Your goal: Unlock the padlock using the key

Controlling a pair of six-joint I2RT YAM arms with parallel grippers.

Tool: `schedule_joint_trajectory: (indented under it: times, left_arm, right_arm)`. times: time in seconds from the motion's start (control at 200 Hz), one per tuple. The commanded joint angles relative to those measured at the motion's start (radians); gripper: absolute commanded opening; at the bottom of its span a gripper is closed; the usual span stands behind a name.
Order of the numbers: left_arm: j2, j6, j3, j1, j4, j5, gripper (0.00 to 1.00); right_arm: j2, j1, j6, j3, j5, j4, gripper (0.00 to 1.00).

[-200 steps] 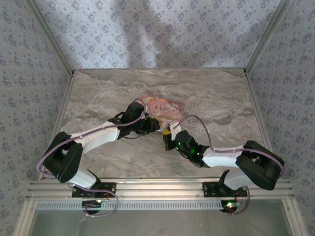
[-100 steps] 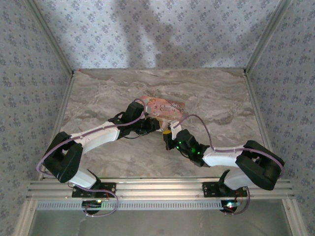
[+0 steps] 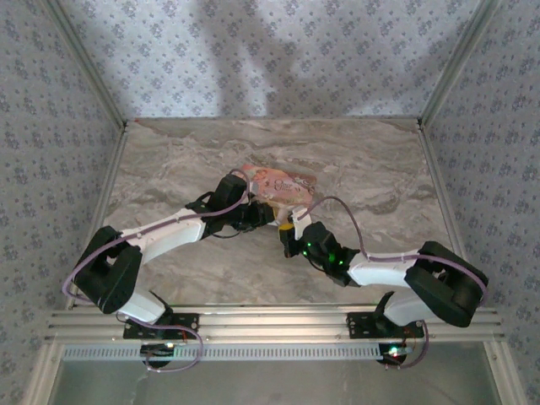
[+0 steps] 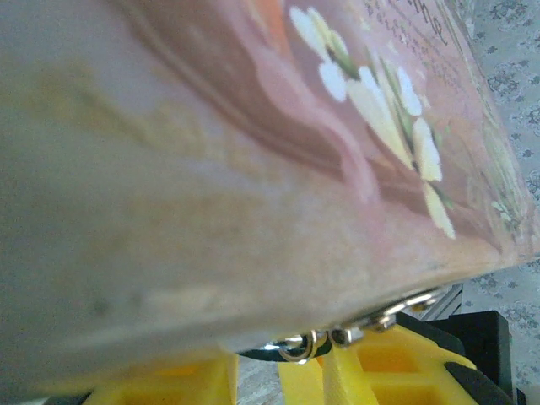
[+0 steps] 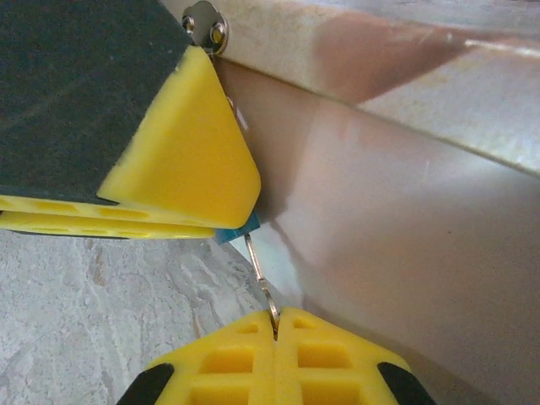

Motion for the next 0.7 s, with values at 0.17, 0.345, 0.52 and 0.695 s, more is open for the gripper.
schedule_joint_trajectory:
  times: [0.17, 0.345, 0.52, 0.695]
  left_arm:
    - [-0.001, -0.026, 0.025, -0.012, 0.013, 0.031, 0.28]
    - [-0.001, -0.025, 0.025, -0.012, 0.013, 0.031, 0.28]
    - [-0.002, -0.024, 0.025, -0.012, 0.014, 0.037, 0.28]
    - [-0.007, -0.023, 0.027, -0.013, 0.013, 0.047, 0.28]
  right_arm:
    - [-0.035, 0.002, 0.006, -0.006, 0.001, 0.029, 0.0]
    - [-0.035, 0.005, 0.005, -0.001, -0.006, 0.026, 0.0]
    - [-0.025, 0.002, 0.002, -0.002, -0.003, 0.034, 0.0]
    - [-0.006, -0.015, 0.003, 0.018, -0.016, 0.053, 0.0]
